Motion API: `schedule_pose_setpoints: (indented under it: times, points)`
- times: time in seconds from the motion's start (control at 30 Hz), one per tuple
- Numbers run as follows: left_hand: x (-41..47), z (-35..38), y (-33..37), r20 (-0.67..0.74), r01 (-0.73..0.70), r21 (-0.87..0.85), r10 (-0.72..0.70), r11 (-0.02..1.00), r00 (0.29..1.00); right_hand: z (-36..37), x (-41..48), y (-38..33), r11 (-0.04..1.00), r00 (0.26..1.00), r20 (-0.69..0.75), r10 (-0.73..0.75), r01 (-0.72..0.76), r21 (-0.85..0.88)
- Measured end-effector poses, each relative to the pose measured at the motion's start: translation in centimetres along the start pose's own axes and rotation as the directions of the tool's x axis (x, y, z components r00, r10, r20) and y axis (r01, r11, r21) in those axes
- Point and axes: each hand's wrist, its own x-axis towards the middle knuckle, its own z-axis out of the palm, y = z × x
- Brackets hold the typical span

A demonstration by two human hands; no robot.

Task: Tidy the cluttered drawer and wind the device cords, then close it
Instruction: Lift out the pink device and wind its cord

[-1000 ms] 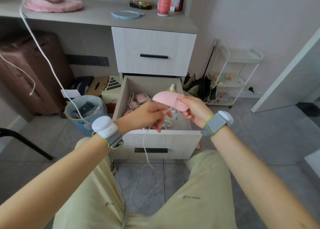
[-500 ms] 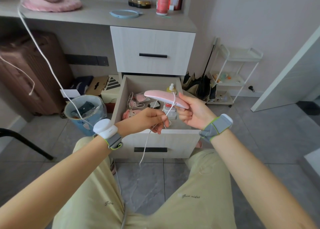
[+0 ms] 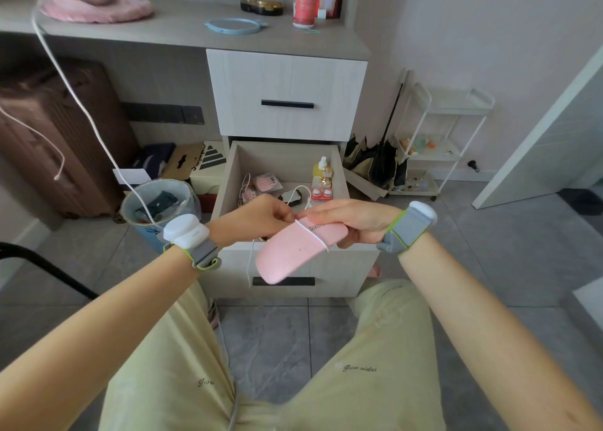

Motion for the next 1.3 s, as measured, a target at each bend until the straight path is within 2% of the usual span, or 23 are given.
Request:
schedule_pose_setpoints:
  times: [0.1,0.2,0.33,0.53,0.73,0.87,1.07,1.2,1.3]
  points:
    - [-0.3,-0.5,0.1,0.039,-0.030,-0.036,0.032,0.999,0.999,0.3,-0.5,-0.3,0.983,0.998,0.038,0.041,-0.033,-0.180]
    - [-0.5,-0.9,0.4,0.002,-0.040,-0.023,0.040,0.999,0.999,0.4,-0.6,-0.5,0.939,0.996,0.007,0.088,-0.080,-0.335]
    - [-0.8,-0.6,0.8,-0.004,0.015,-0.009,-0.015,1.000,1.000,0.2,-0.6,-0.6,0.914,0.991,-0.110,0.076,-0.114,-0.388]
    - [-0.8,0.0,0.8,-0.020,0.004,-0.021,-0.005,1.000,1.000,0.0,0.4,0.7,0.981,0.926,-0.377,-0.012,-0.062,-0.185]
    - [-1.3,1.3,0.9,0.014,-0.055,-0.024,0.056,0.998,0.998,0.1,1.3,1.5,0.995,0.844,-0.536,-0.033,0.079,0.063]
    - [-1.4,2.0,0.4,0.038,-0.051,-0.054,0.053,0.997,0.998,0.1,1.6,1.5,0.968,0.818,-0.571,-0.066,0.192,0.163]
    - [-1.3,2.1,-0.3,0.063,-0.078,-0.213,0.093,0.974,0.994,0.5,1.6,1.2,0.913,0.794,-0.598,-0.112,0.320,0.254]
    - [-1.1,2.0,-1.0,0.064,-0.094,-0.236,0.112,0.967,0.992,0.6,1.5,1.0,0.841,0.840,-0.528,-0.126,0.373,0.392]
    - [-1.2,1.9,-1.4,0.081,-0.105,-0.185,0.122,0.977,0.989,0.7,1.1,0.9,0.773,0.909,-0.380,-0.168,0.361,0.522]
